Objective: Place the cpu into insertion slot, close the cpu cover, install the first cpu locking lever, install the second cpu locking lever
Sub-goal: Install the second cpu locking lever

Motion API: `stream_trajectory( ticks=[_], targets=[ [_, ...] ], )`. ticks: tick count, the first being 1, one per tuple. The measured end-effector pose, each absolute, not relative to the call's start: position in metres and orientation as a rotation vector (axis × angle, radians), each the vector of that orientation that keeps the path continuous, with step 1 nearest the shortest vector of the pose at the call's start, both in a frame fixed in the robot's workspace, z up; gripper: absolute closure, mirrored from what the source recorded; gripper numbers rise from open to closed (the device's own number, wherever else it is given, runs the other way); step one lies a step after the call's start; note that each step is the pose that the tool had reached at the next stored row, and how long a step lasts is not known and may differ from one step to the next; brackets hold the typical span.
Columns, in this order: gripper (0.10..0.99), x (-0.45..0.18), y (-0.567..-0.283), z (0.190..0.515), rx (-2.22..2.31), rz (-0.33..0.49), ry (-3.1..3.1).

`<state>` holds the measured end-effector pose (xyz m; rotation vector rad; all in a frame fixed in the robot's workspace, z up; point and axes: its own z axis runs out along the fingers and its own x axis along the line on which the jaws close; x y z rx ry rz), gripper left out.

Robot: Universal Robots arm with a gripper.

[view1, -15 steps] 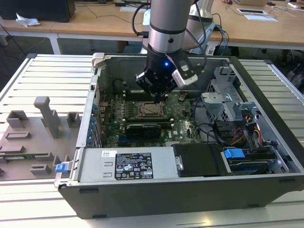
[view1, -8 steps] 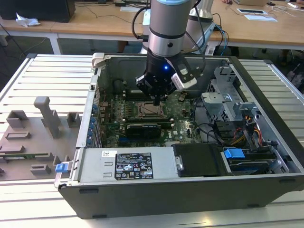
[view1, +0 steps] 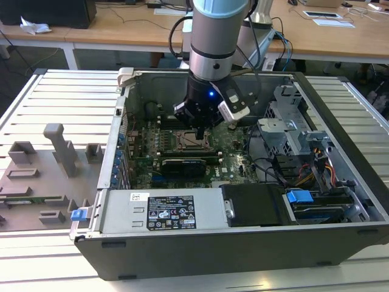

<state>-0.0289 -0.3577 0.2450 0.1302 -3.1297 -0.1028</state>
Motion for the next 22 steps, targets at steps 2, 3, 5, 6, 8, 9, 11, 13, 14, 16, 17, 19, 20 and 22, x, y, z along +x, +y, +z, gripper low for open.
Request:
stream_trajectory(
  ticks=[2, 3, 5, 6, 8, 9, 11, 13, 14, 16, 17, 19, 20, 22],
  targets=[
    [0.980, -0.029, -0.358, 0.242, 0.130, -0.103, -3.130],
    [0.980, -0.029, -0.358, 0.242, 0.130, -0.103, -3.130],
    [0.980, -0.029, -0.358, 0.238, 0.130, -0.104, -3.130],
    [0.980, -0.029, -0.358, 0.237, 0.130, -0.105, -3.130],
    [0.980, -0.029, -0.363, 0.237, 0.130, -0.116, -3.130],
    [0.980, -0.030, -0.365, 0.236, 0.130, -0.122, -3.130],
    [0.980, -0.031, -0.374, 0.236, 0.130, -0.160, -3.129],
    [0.980, -0.032, -0.379, 0.236, 0.131, -0.198, -3.128],
    [0.980, -0.034, -0.382, 0.236, 0.131, -0.233, -3.126],
    [0.980, -0.038, -0.384, 0.236, 0.131, -0.265, -3.125],
    [0.980, -0.042, -0.386, 0.235, 0.131, -0.276, -3.124],
    [0.980, -0.050, -0.386, 0.231, 0.131, -0.280, -3.124],
    [0.980, -0.052, -0.386, 0.229, 0.131, -0.280, -3.124],
    [0.980, -0.055, -0.387, 0.225, 0.132, -0.281, -3.124]
  ],
)
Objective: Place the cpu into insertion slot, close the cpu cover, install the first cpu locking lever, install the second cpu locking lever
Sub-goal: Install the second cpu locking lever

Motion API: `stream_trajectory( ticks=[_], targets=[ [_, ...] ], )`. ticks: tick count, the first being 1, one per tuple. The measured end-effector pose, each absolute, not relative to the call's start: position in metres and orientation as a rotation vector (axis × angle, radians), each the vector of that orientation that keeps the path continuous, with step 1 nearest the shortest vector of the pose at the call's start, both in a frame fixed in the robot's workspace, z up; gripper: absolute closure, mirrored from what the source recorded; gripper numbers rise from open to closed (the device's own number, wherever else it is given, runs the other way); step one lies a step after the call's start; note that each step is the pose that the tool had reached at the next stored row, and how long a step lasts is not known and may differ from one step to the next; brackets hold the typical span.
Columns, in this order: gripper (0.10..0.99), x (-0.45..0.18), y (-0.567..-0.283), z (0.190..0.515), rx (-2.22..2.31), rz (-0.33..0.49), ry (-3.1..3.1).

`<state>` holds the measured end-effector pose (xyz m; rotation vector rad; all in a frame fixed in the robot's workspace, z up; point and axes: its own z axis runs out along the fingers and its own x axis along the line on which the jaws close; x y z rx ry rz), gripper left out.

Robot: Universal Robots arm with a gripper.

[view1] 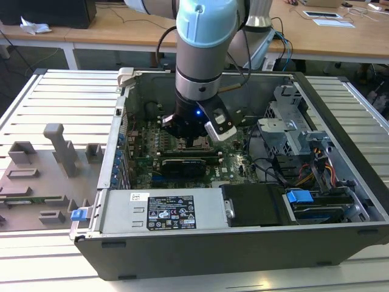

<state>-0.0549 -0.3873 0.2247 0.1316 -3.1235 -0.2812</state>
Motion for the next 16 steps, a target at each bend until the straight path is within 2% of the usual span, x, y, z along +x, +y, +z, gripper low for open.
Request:
stream_trajectory(
  ticks=[16],
  targets=[
    [0.980, -0.081, -0.390, 0.204, 0.263, -0.358, -3.101]
  ],
)
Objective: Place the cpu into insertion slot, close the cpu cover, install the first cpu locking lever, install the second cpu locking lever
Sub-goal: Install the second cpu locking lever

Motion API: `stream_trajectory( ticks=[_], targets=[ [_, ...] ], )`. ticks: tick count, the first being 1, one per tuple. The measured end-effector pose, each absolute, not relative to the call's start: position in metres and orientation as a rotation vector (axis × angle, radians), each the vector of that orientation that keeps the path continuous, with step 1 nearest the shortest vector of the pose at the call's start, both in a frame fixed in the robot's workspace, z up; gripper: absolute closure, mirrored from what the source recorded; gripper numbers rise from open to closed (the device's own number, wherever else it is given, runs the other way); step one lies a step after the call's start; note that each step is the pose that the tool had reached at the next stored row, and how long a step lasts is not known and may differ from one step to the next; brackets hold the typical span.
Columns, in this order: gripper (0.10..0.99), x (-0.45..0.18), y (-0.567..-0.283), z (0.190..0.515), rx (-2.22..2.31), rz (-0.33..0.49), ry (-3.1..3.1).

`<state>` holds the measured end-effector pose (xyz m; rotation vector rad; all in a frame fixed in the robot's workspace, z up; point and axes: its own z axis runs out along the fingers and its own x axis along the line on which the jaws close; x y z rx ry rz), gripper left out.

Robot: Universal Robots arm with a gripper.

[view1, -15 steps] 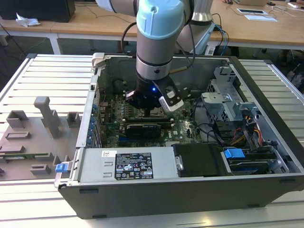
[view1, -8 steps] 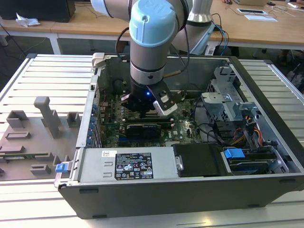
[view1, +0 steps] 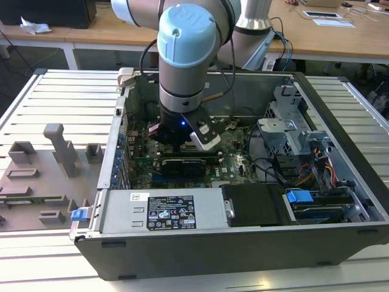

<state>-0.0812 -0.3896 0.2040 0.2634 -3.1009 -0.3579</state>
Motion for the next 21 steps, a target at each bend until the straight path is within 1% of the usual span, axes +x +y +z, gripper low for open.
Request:
stream_trajectory(
  ticks=[3, 13, 16, 18, 21],
  targets=[
    [0.980, -0.082, -0.389, 0.202, 0.327, -0.371, -3.089],
    [0.980, -0.082, -0.386, 0.197, 0.369, -0.374, -3.081],
    [0.980, -0.082, -0.387, 0.200, 0.370, -0.375, -3.083],
    [0.980, -0.081, -0.386, 0.208, 0.370, -0.375, -3.083],
    [0.980, -0.075, -0.380, 0.209, 0.369, -0.375, -3.081]
  ],
)
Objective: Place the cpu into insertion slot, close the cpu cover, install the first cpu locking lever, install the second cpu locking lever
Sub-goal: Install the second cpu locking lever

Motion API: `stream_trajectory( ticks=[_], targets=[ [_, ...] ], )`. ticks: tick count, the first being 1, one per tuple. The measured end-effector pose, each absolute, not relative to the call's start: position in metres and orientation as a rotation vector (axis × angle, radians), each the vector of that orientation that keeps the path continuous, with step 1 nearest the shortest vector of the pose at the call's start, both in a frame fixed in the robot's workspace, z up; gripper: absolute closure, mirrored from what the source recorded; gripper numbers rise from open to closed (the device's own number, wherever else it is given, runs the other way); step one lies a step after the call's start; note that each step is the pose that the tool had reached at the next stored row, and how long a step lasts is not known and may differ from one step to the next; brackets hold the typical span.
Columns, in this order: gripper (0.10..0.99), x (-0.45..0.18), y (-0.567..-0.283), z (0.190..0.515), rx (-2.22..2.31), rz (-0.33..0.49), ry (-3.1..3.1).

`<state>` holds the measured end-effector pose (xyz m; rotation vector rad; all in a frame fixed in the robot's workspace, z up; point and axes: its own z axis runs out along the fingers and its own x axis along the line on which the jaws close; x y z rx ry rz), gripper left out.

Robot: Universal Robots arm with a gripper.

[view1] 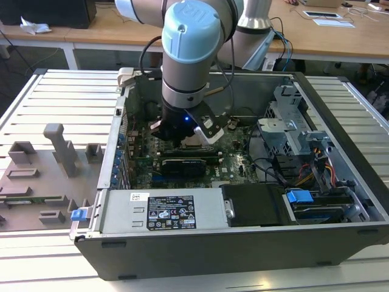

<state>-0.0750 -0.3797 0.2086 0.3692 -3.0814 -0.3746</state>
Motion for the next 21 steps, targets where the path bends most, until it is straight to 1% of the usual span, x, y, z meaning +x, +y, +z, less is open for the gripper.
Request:
stream_trajectory(
  ticks=[11, 14, 16, 19, 21],
  targets=[
    [0.980, -0.038, -0.360, 0.208, 0.353, -0.378, -3.029],
    [0.980, -0.030, -0.350, 0.208, 0.351, -0.369, -3.023],
    [0.980, -0.028, -0.344, 0.208, 0.349, -0.352, -3.022],
    [0.980, -0.022, -0.325, 0.208, 0.345, -0.283, -3.019],
    [0.980, -0.020, -0.318, 0.208, 0.343, -0.258, -3.017]
  ],
)
